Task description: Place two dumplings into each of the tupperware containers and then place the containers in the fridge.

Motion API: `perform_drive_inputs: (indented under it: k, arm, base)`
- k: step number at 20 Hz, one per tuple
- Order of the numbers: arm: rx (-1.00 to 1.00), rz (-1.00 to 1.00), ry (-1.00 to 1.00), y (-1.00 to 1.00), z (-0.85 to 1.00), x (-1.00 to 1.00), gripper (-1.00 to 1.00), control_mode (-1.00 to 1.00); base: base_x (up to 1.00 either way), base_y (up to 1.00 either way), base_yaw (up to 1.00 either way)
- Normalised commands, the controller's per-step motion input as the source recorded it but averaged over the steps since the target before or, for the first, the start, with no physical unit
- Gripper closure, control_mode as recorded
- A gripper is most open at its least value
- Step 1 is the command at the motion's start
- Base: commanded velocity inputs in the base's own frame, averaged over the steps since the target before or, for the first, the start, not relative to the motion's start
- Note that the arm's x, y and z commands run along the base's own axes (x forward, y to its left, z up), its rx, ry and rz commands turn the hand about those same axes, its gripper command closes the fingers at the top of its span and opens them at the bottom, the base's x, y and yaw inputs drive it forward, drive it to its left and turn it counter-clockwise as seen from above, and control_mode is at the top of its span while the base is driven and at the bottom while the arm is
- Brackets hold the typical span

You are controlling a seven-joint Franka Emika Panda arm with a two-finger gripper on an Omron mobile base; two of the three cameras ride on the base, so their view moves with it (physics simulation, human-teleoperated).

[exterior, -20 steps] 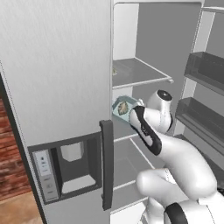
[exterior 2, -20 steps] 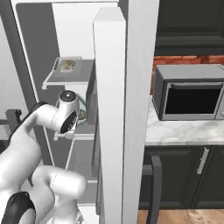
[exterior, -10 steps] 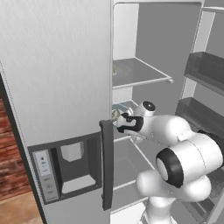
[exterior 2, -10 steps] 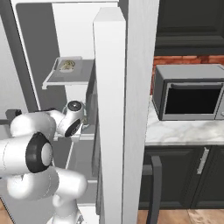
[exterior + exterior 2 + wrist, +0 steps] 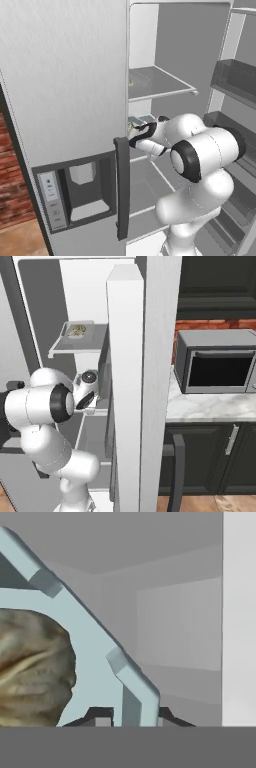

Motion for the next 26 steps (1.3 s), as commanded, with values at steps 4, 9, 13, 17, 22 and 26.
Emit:
perform_drive_inputs:
  k: [4, 9, 13, 17, 22, 26]
  arm:
    - [0.0, 0.0, 0.0, 0.0, 0.0, 0.59, 1.0, -1.0]
    - [0.0, 0.0, 0.0, 0.01, -0.18, 0.43, 1.0, -1.0]
    - [0.0, 0.0, 0.0, 0.0, -0.08, 0.0, 1.0, -1.0]
    - [0.0, 0.0, 0.0, 0.0, 0.0, 0.0, 1.0, -1.0]
    - [0.0, 0.0, 0.0, 0.0, 0.0, 0.0, 1.0, -1.0]
    - [0.0, 0.0, 0.0, 0.0, 0.0, 0.0, -1.0, -1.0]
  base:
    - [0.0, 0.0, 0.0]
    - [0.0, 0.0, 0.0]
    - [0.0, 0.0, 0.0]
    - [0.0, 0.0, 0.0]
    - [0.0, 0.0, 0.0]
    - [0.0, 0.0, 0.0]
